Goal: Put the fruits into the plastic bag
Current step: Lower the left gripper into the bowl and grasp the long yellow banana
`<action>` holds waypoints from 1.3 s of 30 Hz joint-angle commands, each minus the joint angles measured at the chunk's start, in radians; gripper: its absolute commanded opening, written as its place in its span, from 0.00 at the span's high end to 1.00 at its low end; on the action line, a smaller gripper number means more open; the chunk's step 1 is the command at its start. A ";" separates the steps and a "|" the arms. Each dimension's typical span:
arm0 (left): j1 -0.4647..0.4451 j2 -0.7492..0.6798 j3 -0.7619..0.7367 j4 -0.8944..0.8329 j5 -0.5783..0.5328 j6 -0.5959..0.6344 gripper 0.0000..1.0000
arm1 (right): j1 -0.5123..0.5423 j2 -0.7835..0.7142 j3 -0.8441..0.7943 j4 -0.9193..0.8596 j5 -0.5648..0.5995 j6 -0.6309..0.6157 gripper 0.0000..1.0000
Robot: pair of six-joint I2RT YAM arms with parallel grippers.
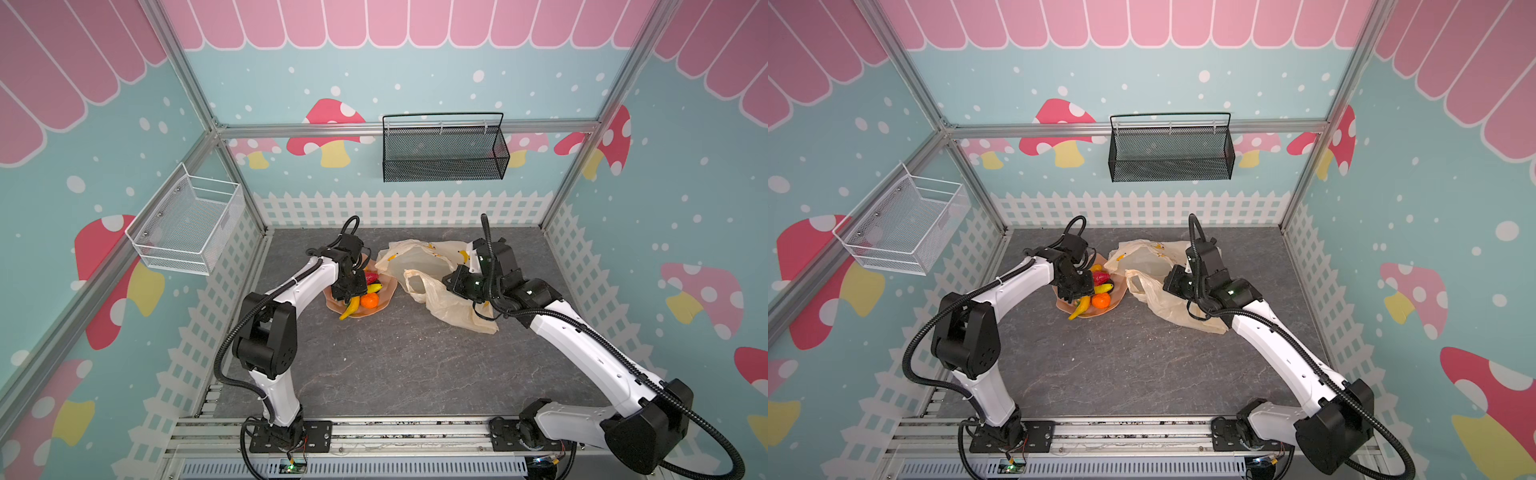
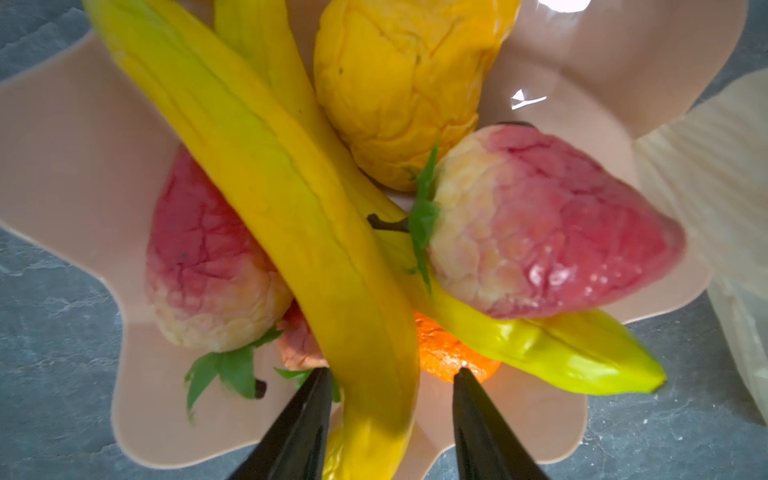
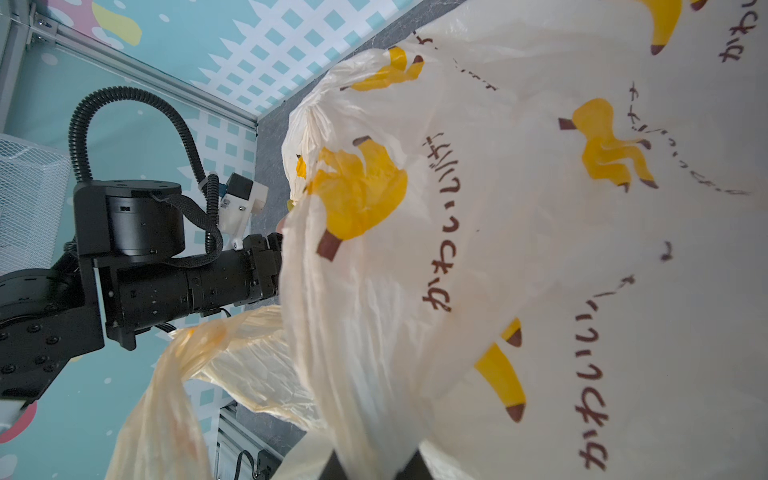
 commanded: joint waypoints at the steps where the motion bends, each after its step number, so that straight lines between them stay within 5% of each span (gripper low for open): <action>1: -0.005 0.019 0.001 0.016 0.001 -0.009 0.52 | 0.000 -0.017 -0.015 0.011 -0.007 0.002 1.00; 7: -0.005 0.013 -0.022 0.013 -0.015 -0.018 0.55 | -0.001 -0.026 -0.020 0.011 -0.008 0.003 1.00; 20: -0.005 -0.007 -0.028 -0.005 -0.024 0.007 0.77 | -0.001 -0.039 -0.028 0.010 -0.002 0.006 1.00; 31: -0.005 -0.200 0.012 -0.066 -0.002 -0.007 0.88 | -0.001 -0.060 -0.035 -0.004 0.011 0.014 1.00; 39: -0.049 -0.296 0.134 -0.080 0.056 0.181 0.94 | -0.001 -0.065 -0.035 -0.007 0.012 0.012 1.00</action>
